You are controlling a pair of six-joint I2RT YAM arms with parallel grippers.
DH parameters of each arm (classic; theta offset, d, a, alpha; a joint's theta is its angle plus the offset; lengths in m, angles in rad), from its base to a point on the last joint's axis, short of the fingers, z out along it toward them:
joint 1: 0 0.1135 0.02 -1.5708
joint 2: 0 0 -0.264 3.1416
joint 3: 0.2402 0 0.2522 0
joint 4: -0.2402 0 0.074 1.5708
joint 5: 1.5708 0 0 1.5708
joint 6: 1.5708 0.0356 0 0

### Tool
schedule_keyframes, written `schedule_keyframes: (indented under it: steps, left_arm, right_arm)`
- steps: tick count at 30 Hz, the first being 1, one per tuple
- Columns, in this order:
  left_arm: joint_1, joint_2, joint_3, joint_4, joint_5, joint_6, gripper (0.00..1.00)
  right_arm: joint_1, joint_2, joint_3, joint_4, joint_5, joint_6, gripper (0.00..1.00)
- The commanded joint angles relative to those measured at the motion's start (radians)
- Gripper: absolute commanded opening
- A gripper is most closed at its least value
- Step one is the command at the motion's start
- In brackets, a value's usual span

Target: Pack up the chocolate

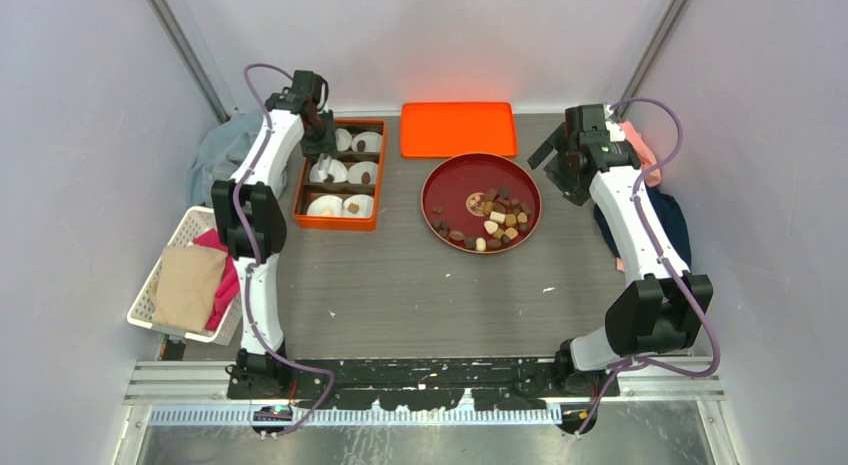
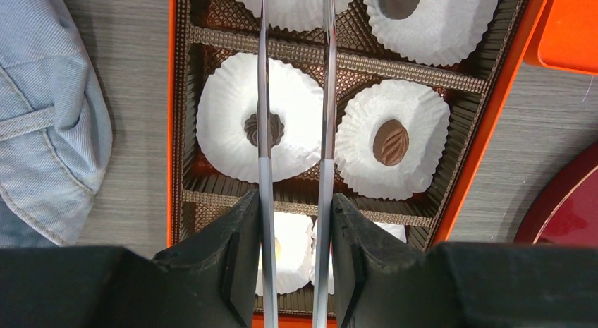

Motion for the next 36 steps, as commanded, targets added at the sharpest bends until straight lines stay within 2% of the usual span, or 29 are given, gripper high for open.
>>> schedule_keyframes:
  steps: [1, 12, 24, 36]
  left_arm:
    - [0.008, 0.003, 0.067, 0.008, 0.019, -0.001, 0.19]
    - [0.008, 0.031, 0.112, -0.01, 0.022, 0.005, 0.33]
    - [0.008, 0.025, 0.106, -0.006, 0.025, 0.01, 0.38]
    - [0.008, 0.016, 0.097, -0.003, 0.027, 0.021, 0.39]
  right_arm:
    - [-0.002, 0.0, 0.044, 0.01, 0.007, -0.003, 0.94]
    - [-0.002, 0.002, 0.047, 0.011, 0.009, -0.006, 0.94]
    - [-0.002, 0.001, 0.045, 0.012, 0.008, -0.008, 0.94]
    - [-0.002, 0.0, 0.047, 0.012, 0.006, -0.005, 0.94]
